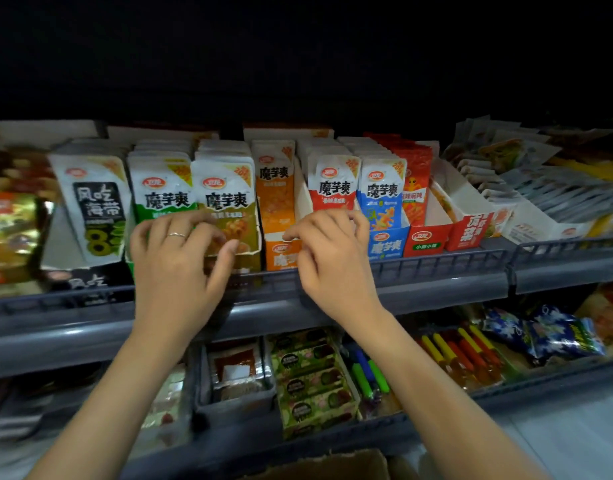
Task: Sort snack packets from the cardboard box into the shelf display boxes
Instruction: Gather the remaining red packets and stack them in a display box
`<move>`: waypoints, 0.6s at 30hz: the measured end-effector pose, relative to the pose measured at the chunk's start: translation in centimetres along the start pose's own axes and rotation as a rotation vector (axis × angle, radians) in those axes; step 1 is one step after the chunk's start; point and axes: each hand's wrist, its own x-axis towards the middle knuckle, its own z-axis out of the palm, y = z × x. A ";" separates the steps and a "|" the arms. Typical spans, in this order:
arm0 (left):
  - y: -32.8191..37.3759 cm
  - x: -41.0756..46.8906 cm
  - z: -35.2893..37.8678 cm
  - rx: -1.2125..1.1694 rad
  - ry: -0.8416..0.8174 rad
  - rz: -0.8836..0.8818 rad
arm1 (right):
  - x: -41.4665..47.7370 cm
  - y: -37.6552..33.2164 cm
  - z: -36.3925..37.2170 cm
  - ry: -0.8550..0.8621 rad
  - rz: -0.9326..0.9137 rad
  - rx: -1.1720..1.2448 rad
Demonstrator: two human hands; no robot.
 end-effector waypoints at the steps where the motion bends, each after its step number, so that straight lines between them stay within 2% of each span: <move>1: -0.5 -0.1 -0.3 0.010 -0.002 0.005 | 0.1 -0.6 0.1 -0.009 -0.015 0.019; 5: -2.4 -0.5 -1.2 0.002 -0.064 0.023 | 0.9 -3.1 1.0 -0.113 -0.070 0.013; 11: -2.8 -1.5 -1.3 -0.008 -0.215 0.068 | 1.6 -5.1 3.6 -0.330 -0.085 -0.185; 14: -3.9 -1.3 -1.2 -0.078 -0.235 0.047 | 1.6 -4.9 4.4 -0.312 -0.093 -0.267; 18: -4.3 -1.3 -0.7 -0.082 -0.278 0.060 | 1.7 -4.9 4.9 -0.256 -0.092 -0.237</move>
